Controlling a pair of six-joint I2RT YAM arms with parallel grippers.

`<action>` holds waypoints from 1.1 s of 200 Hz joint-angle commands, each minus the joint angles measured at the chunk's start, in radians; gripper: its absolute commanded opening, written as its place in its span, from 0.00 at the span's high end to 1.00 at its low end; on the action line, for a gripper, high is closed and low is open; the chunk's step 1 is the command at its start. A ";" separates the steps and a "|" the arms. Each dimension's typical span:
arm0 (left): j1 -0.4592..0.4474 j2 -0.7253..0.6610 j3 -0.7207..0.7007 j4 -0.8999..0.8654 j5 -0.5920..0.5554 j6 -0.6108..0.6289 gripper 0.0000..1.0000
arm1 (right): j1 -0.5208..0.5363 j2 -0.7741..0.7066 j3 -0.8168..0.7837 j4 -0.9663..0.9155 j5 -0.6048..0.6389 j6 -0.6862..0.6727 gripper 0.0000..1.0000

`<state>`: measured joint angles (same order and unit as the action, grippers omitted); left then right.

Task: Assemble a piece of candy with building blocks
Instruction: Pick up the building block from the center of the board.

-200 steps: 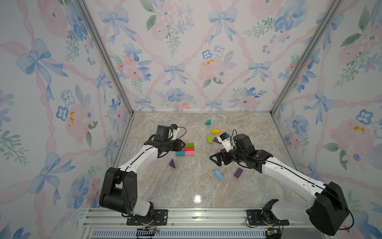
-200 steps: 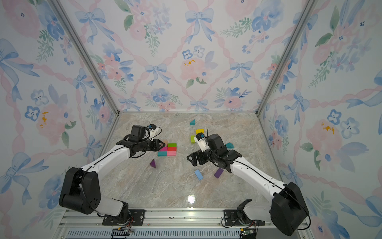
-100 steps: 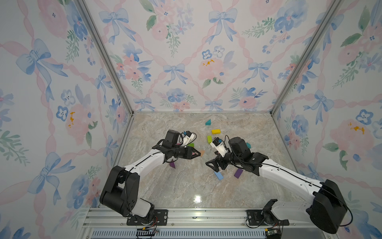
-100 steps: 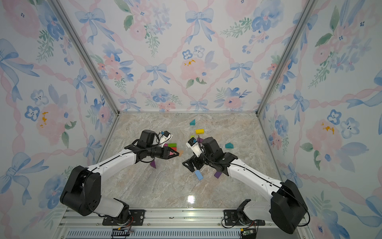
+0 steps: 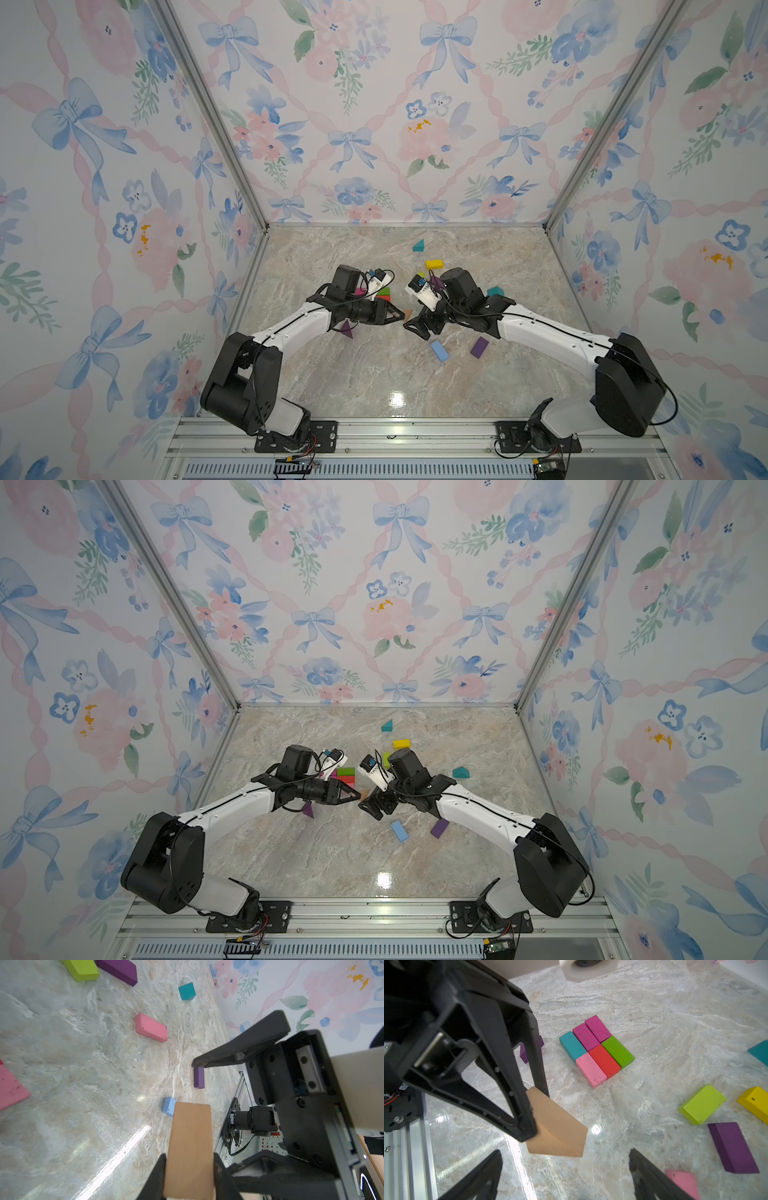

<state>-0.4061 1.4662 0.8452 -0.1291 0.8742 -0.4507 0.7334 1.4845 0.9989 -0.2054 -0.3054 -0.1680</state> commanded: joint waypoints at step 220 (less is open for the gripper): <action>-0.008 0.015 0.011 0.026 0.054 -0.039 0.95 | 0.054 0.087 0.082 0.029 0.096 -0.041 0.44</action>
<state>-0.4057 1.4708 0.8463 -0.1005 0.8967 -0.4953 0.7788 1.5711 1.0626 -0.2214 -0.2497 -0.2256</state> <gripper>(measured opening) 0.318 0.535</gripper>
